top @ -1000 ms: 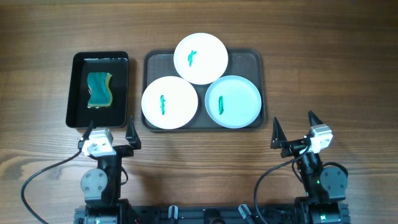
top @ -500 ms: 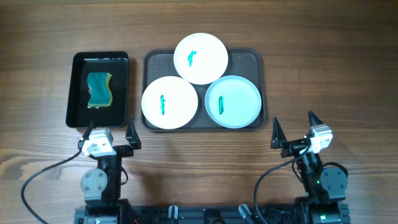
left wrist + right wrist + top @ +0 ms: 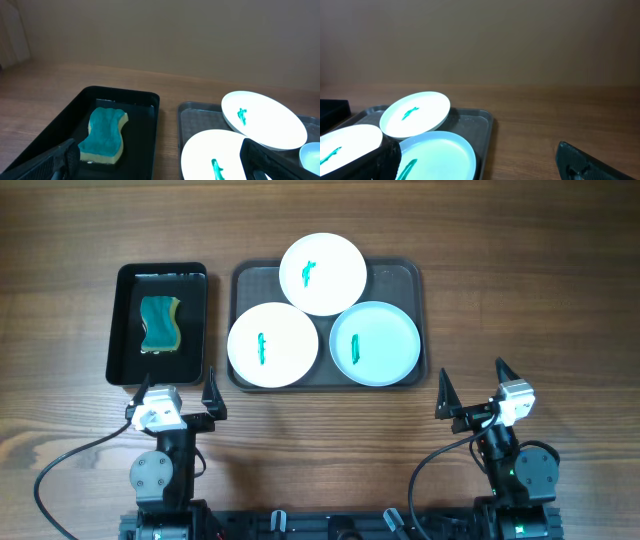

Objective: Clean dirty plates on tray and stack at the side

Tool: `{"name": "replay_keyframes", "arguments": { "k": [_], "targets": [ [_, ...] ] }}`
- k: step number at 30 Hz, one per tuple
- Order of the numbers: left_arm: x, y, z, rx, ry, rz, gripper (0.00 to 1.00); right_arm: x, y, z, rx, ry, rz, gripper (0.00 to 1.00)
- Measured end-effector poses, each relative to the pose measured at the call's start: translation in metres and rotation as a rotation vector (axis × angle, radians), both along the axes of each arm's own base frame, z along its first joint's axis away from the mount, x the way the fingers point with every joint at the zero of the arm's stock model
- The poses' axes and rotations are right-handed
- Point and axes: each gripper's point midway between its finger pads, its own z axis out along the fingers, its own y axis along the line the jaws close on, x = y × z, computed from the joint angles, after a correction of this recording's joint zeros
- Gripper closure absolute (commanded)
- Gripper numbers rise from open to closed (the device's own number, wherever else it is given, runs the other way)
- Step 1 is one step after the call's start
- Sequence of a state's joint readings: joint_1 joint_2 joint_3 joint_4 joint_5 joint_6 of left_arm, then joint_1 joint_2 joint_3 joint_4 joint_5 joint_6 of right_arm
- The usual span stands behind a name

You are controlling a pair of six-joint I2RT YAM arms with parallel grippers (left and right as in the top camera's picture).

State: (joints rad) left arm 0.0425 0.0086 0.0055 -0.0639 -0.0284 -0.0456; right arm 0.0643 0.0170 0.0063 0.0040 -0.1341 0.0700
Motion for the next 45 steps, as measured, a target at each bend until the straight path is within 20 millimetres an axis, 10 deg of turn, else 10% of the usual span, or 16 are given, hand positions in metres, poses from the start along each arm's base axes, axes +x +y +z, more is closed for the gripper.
{"name": "replay_keyframes", "arguments": {
  "k": [45],
  "targets": [
    [0.0008, 0.0, -0.0042, -0.001, 0.018, 0.0, 0.0, 0.0, 0.0, 0.0, 0.0, 0.0, 0.0, 0.0]
  ]
}}
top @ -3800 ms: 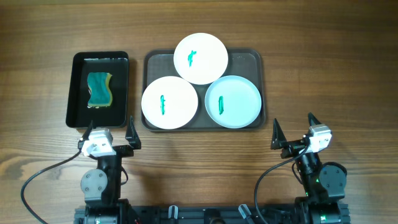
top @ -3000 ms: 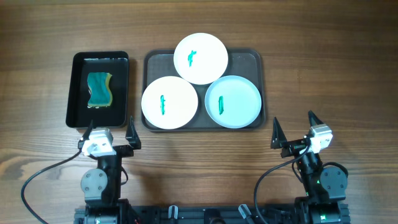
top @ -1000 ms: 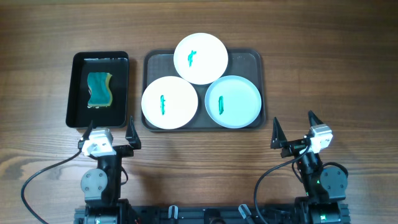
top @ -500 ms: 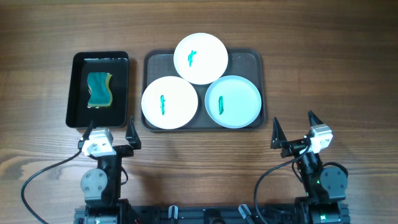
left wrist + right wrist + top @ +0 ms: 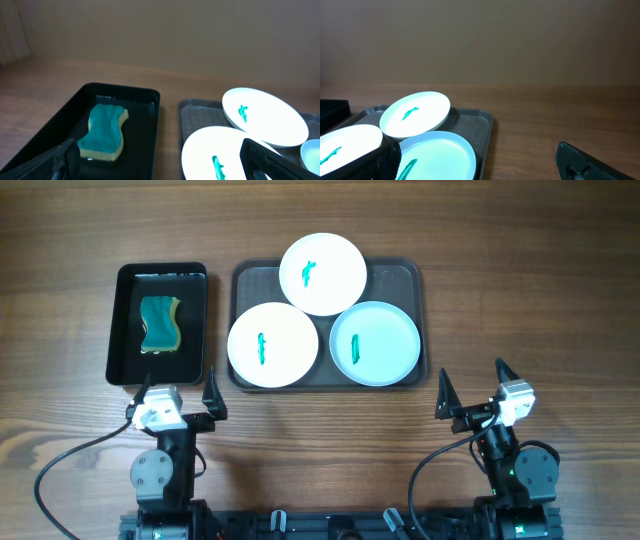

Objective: Clean dirty plates on tray and stack at the side

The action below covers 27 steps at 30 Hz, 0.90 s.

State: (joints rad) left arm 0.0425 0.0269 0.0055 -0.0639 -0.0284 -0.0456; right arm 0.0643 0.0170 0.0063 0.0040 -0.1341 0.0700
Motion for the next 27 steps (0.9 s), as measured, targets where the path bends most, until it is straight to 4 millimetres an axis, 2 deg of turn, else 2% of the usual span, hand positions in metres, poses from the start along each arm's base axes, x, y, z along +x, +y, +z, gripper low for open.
{"name": "replay_keyframes", "arguments": {
  "k": [8, 20, 27],
  "targets": [
    [0.002, 0.0, -0.01, -0.002, 0.044, 0.002, 0.0, 0.0, 0.0, 0.0, -0.004, -0.001, 0.0, 0.0],
    [0.002, 0.001, -0.007, -0.001, 0.031, 0.005, 0.0, 0.0, 0.0, 0.0, -0.004, -0.002, 0.0, 0.0],
    [0.002, 0.002, -0.006, -0.001, 0.027, 0.01, 0.0, -0.002, 0.0, 0.018, -0.007, -0.037, 0.0, 0.0]
  ]
}}
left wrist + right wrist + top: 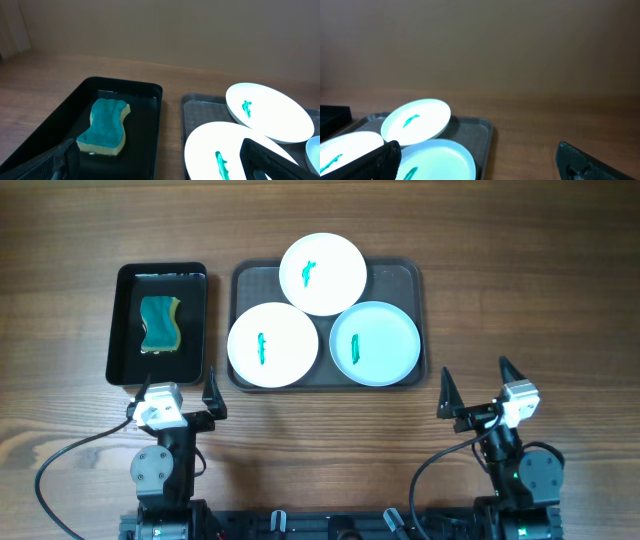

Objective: Clean dirty plates on tray and stack at the side

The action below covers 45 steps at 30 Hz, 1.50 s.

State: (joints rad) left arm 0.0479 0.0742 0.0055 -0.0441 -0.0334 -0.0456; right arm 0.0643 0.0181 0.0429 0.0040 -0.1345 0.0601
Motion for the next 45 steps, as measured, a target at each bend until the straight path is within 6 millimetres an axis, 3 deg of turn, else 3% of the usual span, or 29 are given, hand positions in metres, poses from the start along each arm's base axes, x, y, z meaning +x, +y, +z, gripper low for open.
{"name": "replay_keyframes", "arguments": {
  "k": [14, 27, 34, 40, 45],
  "targets": [
    [0.002, 0.002, 0.012, 0.0, 0.025, 0.012, 0.0, -0.006, 0.002, 0.019, -0.021, -0.007, 0.01, 0.0],
    [0.011, -0.001, 0.068, -0.013, 0.227, -0.009, 0.0, -0.032, 0.01, 0.06, -0.039, 0.053, 0.072, 0.0],
    [0.006, -0.006, 0.101, -0.037, 0.504, -0.033, 0.0, -0.031, 0.024, 0.067, -0.04, 0.272, 0.157, 0.0],
    [0.007, -0.012, 0.137, -0.06, 0.627, -0.064, 0.0, -0.025, 0.032, 0.078, -0.026, 0.589, 0.206, 0.0],
    [0.003, -0.018, 0.136, -0.079, 0.667, -0.097, 0.0, -0.018, 0.034, 0.086, -0.014, 0.813, 0.215, 0.0]
  ]
}}
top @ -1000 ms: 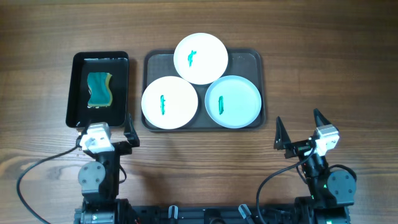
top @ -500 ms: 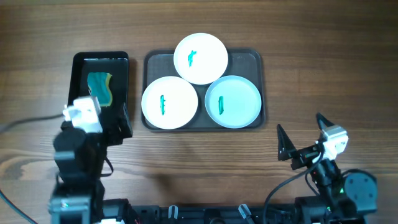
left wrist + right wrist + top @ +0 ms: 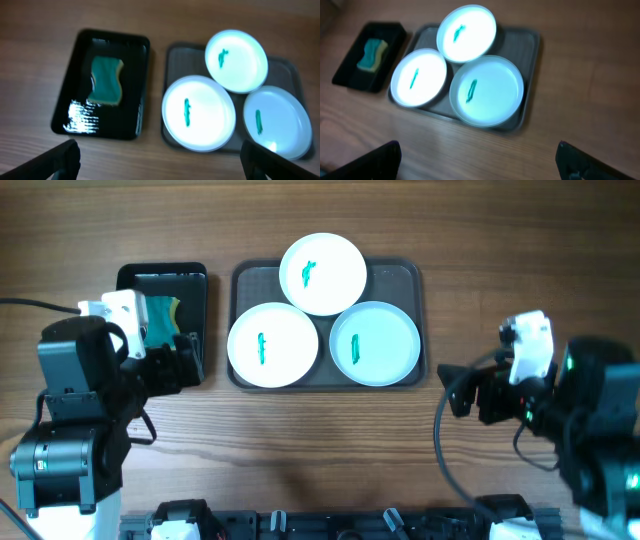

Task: Clean dirty plates on tray and stack at the side
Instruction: 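Reach left gripper to sponge and right gripper to lower-right plate rim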

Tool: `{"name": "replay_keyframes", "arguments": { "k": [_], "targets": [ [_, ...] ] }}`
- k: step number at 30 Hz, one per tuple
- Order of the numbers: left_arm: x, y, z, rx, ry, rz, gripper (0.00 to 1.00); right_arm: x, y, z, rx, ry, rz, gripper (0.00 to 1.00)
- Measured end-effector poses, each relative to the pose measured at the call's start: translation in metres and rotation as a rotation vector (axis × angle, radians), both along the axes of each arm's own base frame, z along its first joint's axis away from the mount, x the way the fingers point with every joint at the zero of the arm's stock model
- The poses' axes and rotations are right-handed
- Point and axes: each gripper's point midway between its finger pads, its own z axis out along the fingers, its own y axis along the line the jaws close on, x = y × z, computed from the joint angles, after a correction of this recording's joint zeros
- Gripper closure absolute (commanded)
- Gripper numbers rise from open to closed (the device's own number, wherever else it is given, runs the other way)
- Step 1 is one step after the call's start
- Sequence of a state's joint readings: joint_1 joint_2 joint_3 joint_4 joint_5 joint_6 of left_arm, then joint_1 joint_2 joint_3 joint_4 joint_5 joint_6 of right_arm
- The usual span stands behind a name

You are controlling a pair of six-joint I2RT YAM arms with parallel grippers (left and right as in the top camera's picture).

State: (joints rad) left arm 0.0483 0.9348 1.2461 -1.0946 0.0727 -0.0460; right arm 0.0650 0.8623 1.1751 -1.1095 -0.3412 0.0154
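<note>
Three plates lie on the grey tray (image 3: 410, 280), each with a teal smear: a white one at the back (image 3: 322, 274), a white one front left (image 3: 272, 345) and a pale blue one front right (image 3: 374, 343). A teal sponge (image 3: 106, 80) lies in the black tray (image 3: 160, 275) to the left. My left gripper (image 3: 160, 165) hangs open, raised over the black tray's near right corner (image 3: 178, 363). On the other side my right gripper (image 3: 477, 165) is open too, high above the bare wood right of the grey tray (image 3: 470, 395). Neither holds anything.
Brown wooden table (image 3: 320, 470) all round. The left arm's body covers part of the black tray in the overhead view. Bare wood lies in front of both trays and to the right of the grey tray.
Both arms have gone from low at the table's front edge to high above it, so the wrist views now look down on the trays. Plates and sponge have not moved. Both grippers stay open.
At the first two moments both arms sat low at the front edge, grippers open, looking across the table at the trays. At 1.5 s ago the views had tilted up slightly. Now both arms are raised, left near the black tray, right beside the grey tray.
</note>
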Motion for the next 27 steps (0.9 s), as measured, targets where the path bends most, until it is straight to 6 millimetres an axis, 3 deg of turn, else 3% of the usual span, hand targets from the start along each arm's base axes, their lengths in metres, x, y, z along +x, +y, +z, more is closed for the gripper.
{"name": "replay_keyframes", "arguments": {
  "k": [6, 13, 21, 27],
  "targets": [
    [-0.009, -0.019, -0.006, -0.083, 0.041, -0.077, 0.0, 0.007, 0.015, -0.005, 0.059, 0.158, 0.056, 0.0],
    [-0.01, -0.029, -0.005, -0.122, 0.044, -0.114, 0.0, 0.009, 0.03, -0.017, 0.137, 0.257, 0.115, 0.0],
    [-0.011, -0.03, -0.005, -0.13, 0.044, -0.117, 0.0, 0.016, 0.033, -0.019, 0.173, 0.284, 0.093, 0.21],
    [-0.008, -0.015, -0.01, -0.145, 0.072, 0.028, 0.0, 0.037, 0.047, -0.044, 0.188, 0.4, 0.058, 0.35]
  ]
}}
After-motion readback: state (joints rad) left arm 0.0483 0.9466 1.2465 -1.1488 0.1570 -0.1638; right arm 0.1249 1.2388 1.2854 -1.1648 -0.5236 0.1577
